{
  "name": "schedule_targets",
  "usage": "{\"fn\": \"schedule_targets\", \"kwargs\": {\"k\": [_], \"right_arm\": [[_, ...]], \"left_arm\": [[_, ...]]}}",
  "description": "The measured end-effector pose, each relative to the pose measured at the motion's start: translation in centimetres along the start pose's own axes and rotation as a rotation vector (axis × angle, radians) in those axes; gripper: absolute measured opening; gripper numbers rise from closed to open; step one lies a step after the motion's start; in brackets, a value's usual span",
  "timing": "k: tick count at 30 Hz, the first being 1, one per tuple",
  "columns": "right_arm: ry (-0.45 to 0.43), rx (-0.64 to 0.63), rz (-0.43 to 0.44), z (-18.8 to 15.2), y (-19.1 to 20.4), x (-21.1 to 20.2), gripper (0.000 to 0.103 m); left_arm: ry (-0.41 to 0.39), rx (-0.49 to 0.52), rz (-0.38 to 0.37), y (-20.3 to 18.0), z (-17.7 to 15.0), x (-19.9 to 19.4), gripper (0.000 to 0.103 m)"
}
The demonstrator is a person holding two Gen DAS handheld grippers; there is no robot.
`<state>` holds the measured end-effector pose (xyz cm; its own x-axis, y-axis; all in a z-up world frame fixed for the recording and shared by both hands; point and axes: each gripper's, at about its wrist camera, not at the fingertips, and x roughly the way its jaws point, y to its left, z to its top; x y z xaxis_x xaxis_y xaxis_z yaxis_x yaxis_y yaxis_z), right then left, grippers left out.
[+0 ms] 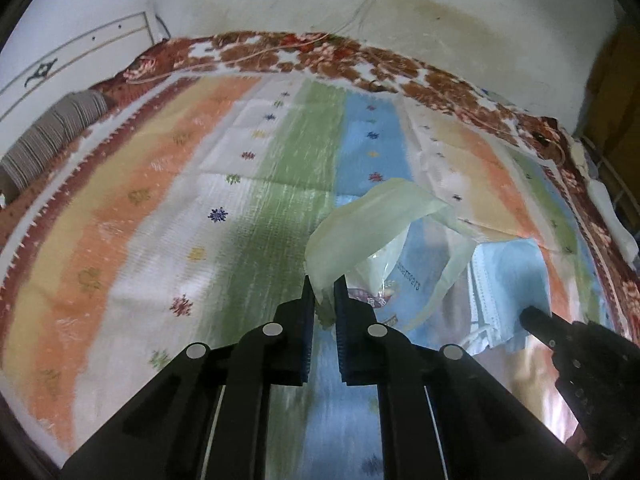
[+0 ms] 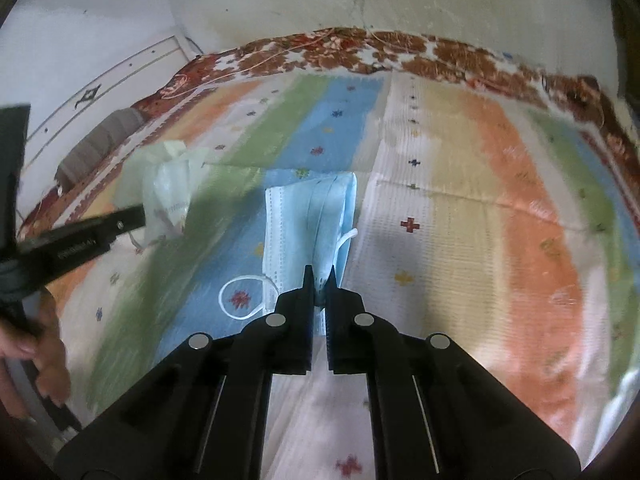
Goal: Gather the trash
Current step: 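Grasp the white plastic bag with the left tool while the right tool grasps the blue mask, then lift the plastic bag with the left tool while the right tool carries the blue mask over the bin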
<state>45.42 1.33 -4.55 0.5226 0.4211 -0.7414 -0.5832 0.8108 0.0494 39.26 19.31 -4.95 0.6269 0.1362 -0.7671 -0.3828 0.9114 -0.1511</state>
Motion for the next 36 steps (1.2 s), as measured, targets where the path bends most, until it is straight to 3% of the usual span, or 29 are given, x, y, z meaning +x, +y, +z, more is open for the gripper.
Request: {"fn": "schedule_targets", "kwargs": {"k": [13, 18, 24, 31, 36], "right_arm": [[-0.027, -0.077, -0.043, -6.0, 2.4, -11.5, 0.003], [-0.057, -0.044, -0.044, -7.3, 2.3, -15.3, 0.004], [-0.073, -0.024, -0.025, -10.3, 3.1, -19.5, 0.004], [-0.105, -0.030, 0.000, -14.2, 4.2, -23.7, 0.004], [-0.114, -0.026, 0.016, -16.7, 4.9, -25.6, 0.004]], "left_arm": [[0.052, -0.035, -0.125, -1.1, -6.0, -9.1, 0.009], [0.087, -0.051, -0.183, -1.5, -8.8, -12.5, 0.009], [0.067, 0.006, -0.187, -2.1, -10.7, -15.4, 0.009], [0.063, 0.026, -0.278, -2.8, -13.3, -18.9, 0.009], [0.066, 0.055, -0.292, -3.3, -15.6, -20.4, 0.009]]}}
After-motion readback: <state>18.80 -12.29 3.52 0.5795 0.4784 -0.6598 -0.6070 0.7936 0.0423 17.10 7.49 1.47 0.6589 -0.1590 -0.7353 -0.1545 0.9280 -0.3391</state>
